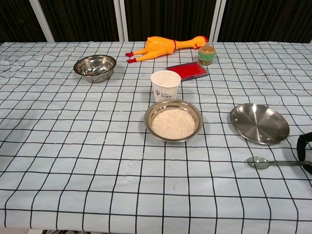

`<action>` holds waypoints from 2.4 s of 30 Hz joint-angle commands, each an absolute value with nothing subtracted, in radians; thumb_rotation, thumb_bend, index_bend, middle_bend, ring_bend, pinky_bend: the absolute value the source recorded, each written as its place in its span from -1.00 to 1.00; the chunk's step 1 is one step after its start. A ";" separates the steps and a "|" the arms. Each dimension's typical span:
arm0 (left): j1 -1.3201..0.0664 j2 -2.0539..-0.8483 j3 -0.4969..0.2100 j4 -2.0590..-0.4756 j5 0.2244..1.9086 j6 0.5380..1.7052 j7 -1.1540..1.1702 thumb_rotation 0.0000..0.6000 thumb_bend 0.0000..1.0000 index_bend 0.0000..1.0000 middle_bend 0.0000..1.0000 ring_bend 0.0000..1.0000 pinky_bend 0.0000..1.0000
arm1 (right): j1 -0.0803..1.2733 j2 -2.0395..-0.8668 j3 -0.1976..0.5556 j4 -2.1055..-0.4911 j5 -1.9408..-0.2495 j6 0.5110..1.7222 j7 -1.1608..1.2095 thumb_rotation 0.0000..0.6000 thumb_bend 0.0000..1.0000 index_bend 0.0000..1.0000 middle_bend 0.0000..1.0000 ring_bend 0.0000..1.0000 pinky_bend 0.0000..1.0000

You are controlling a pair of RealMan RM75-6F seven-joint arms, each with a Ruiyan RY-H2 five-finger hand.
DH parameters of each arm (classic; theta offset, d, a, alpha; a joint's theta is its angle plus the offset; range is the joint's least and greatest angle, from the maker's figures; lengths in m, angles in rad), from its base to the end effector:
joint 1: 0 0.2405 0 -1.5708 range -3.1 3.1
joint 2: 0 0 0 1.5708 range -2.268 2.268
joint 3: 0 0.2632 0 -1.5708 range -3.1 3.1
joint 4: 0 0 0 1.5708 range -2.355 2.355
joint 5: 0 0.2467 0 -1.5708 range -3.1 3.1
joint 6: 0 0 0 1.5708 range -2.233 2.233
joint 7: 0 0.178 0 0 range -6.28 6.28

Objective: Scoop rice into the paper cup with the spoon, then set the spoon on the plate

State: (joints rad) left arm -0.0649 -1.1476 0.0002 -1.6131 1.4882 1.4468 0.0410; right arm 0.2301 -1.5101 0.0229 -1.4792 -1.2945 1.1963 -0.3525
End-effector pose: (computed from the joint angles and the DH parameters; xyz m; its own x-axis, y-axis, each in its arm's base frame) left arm -0.3413 0.1985 0.1045 0.4044 0.1007 0.9090 0.9128 0.0182 -0.4081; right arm -0.3072 -0.2428 -0.0412 0.4515 -0.3101 0.8367 -0.8876 -0.0603 0.4566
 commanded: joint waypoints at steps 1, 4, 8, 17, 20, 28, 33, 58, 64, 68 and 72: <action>-0.065 -1.148 0.000 -1.614 1.488 1.447 0.041 1.00 -0.98 -1.00 -1.00 -1.00 -1.00 | 0.230 -1.510 0.023 -1.479 -1.293 1.196 -0.353 1.00 -0.20 0.16 1.00 1.00 1.00; -0.066 -1.148 0.001 -1.614 1.488 1.445 0.042 1.00 -0.98 -1.00 -1.00 -1.00 -1.00 | 0.230 -1.510 0.022 -1.478 -1.292 1.195 -0.354 1.00 -0.20 0.16 1.00 1.00 1.00; -0.066 -1.148 0.001 -1.615 1.490 1.445 0.044 1.00 -0.98 -1.00 -1.00 -1.00 -1.00 | 0.229 -1.510 0.022 -1.474 -1.288 1.194 -0.355 1.00 -0.20 0.16 1.00 1.00 1.00; -0.067 -1.148 0.001 -1.615 1.491 1.444 0.043 1.00 -0.98 -1.00 -1.00 -1.00 -1.00 | 0.226 -1.512 0.024 -1.467 -1.276 1.193 -0.352 1.00 -0.20 0.16 1.00 1.00 1.00; -0.067 -1.148 0.002 -1.617 1.492 1.444 0.043 1.00 -0.98 -1.00 -1.00 -1.00 -1.00 | 0.224 -1.511 0.028 -1.467 -1.271 1.194 -0.346 1.00 -0.21 0.16 1.00 1.00 1.00; -0.069 -1.150 0.002 -1.617 1.493 1.443 0.049 1.00 -0.98 -1.00 -1.00 -1.00 -1.00 | 0.224 -1.506 0.031 -1.470 -1.265 1.193 -0.340 1.00 -0.20 0.16 1.00 1.00 1.00; -0.069 -1.150 0.002 -1.616 1.494 1.444 0.049 1.00 -0.98 -1.00 -1.00 -1.00 -1.00 | 0.225 -1.506 0.031 -1.468 -1.268 1.194 -0.341 1.00 -0.20 0.16 1.00 1.00 1.00; -0.072 -1.139 0.000 -1.637 1.484 1.432 0.014 1.00 -0.98 -1.00 -1.00 -1.00 -1.00 | 0.416 -1.428 0.241 -1.853 -1.159 1.235 -0.769 1.00 -0.19 0.27 1.00 1.00 1.00; -0.076 -1.132 0.002 -1.645 1.485 1.421 -0.004 1.00 -0.98 -1.00 -1.00 -1.00 -1.00 | 0.509 -1.507 0.263 -1.841 -1.161 1.268 -0.958 1.00 -0.19 0.28 1.00 1.00 1.00; -0.077 -1.126 0.004 -1.652 1.487 1.417 -0.026 1.00 -0.98 -1.00 -1.00 -1.00 -1.00 | 0.553 -1.566 0.241 -1.776 -1.199 1.284 -1.053 1.00 -0.18 0.28 1.00 1.00 1.00; -0.076 -1.123 0.004 -1.653 1.492 1.423 -0.043 1.00 -0.98 -1.00 -1.00 -1.00 -1.00 | 0.584 -1.623 0.194 -1.671 -1.271 1.301 -1.127 1.00 -0.18 0.28 1.00 1.00 1.00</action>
